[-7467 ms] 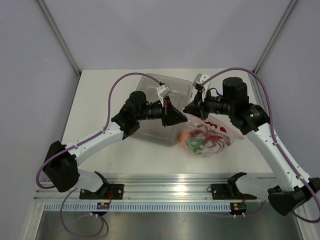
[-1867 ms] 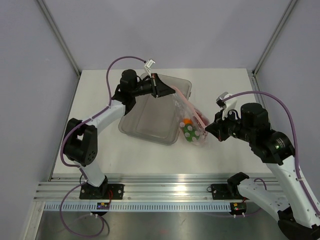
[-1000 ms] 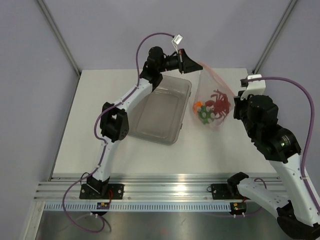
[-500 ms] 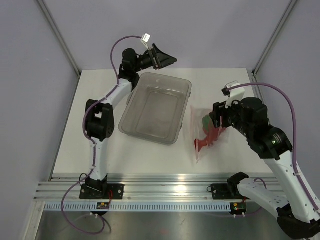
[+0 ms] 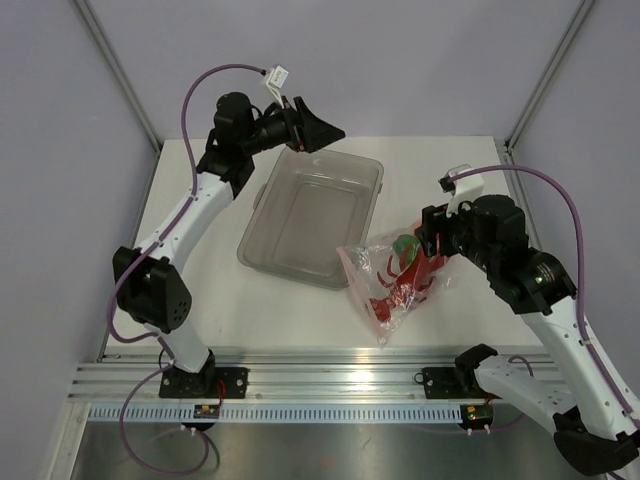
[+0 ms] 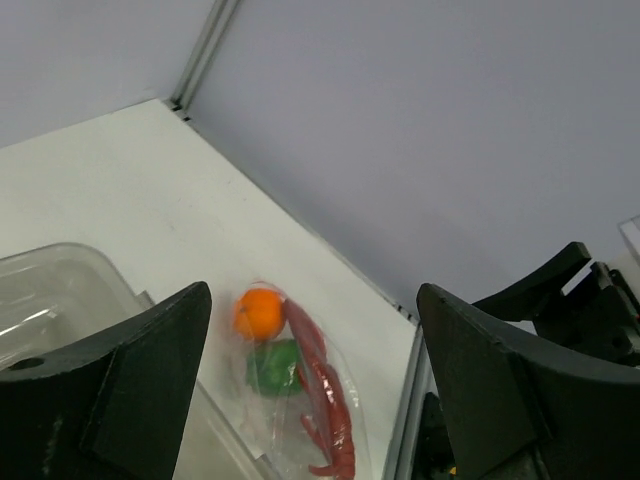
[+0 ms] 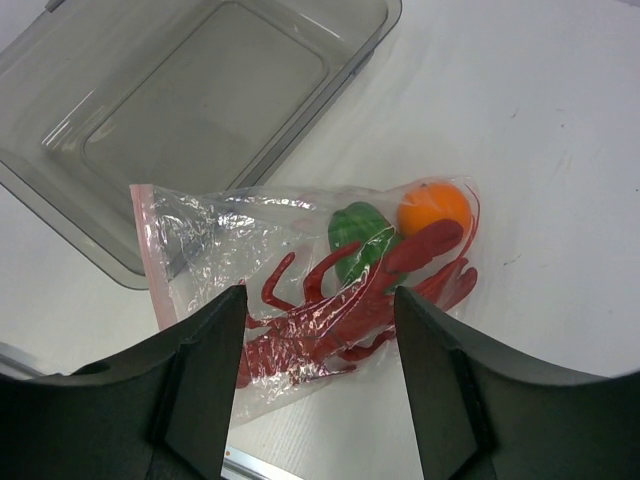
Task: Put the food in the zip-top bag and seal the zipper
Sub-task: Place the zipper food storage bag at the center of the board, then pick up the zipper food storage bag at the center of the board.
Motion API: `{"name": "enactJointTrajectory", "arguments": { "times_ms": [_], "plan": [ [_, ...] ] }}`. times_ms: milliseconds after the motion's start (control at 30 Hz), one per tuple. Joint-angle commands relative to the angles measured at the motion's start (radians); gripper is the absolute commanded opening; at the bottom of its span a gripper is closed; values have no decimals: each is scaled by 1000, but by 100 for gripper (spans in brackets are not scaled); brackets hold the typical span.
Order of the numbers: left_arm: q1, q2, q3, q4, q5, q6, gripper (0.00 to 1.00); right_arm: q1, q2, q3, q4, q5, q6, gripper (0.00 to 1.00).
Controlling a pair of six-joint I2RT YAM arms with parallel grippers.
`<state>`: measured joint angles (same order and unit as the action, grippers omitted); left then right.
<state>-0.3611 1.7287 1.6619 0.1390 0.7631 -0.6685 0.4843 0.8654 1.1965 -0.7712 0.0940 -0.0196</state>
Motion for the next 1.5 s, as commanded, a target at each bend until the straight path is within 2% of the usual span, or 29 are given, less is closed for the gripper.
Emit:
{"name": "enactJointTrajectory", "arguments": {
  "times_ms": [0, 100, 233, 300, 433, 467, 567, 767, 933, 1067, 1233, 1300, 1467],
  "plan": [
    [-7, -96, -95, -210, -139, 180, 88, 5, 9, -15, 16, -45, 14, 67],
    [-47, -167, -140, -342, -237, 268, 88, 4, 27, -34, 23, -71, 50, 65],
    [-90, -251, -233, -432, -347, 314, 88, 16, 49, -69, 49, -148, 110, 60],
    [-99, -311, -281, -453, -396, 320, 89, 34, 43, -104, 62, -139, 127, 60],
    [-99, -414, -410, -490, -491, 314, 91, 152, 46, -158, 56, -13, 185, 61],
    [-99, -434, -450, -499, -519, 311, 91, 216, 50, -182, 58, 9, 197, 61],
    [-99, -492, -505, -527, -573, 299, 94, 348, 75, -231, 58, 116, 256, 63],
    [-99, -550, -541, -581, -671, 255, 96, 534, 142, -277, 64, 343, 414, 63],
    [-99, -566, -554, -593, -691, 231, 99, 654, 231, -299, 85, 432, 627, 64],
    [-99, -581, -577, -582, -699, 213, 99, 740, 323, -287, 85, 536, 724, 66],
    [-99, -595, -602, -556, -683, 195, 99, 809, 486, -239, -11, 667, 852, 66],
    [-99, -584, -593, -565, -673, 190, 99, 832, 542, -226, -62, 700, 920, 63],
    [-99, -566, -580, -573, -644, 190, 99, 853, 612, -216, -62, 702, 943, 52]
  ]
}}
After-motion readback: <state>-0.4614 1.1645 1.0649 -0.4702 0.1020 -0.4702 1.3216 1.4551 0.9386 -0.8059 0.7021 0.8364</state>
